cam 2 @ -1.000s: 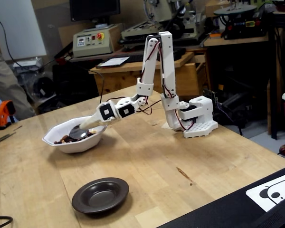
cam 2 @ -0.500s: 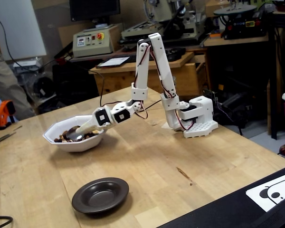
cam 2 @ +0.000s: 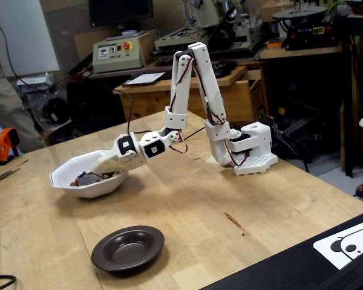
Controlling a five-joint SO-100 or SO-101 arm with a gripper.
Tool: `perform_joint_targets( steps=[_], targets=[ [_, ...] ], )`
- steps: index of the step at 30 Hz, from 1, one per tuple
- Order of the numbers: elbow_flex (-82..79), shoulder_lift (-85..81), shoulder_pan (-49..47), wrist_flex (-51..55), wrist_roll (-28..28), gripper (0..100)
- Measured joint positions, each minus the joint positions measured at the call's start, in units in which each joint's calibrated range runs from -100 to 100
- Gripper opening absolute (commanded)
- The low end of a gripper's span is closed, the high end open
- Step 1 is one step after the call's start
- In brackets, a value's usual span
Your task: Use spoon to transfer food from the white bowl to brown plate
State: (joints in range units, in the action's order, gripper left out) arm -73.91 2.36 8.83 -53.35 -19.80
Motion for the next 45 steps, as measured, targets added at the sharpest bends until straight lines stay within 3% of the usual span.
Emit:
perform_joint_targets(
  steps=[10,25,45],
  targets=[
    [0.00,0.00,0.00,0.00,6.20,4],
    [0.00,0.00,0.00,0.00,10.31,4],
    [1.26,0.00,-6.20,0.32,10.50,4]
  ],
)
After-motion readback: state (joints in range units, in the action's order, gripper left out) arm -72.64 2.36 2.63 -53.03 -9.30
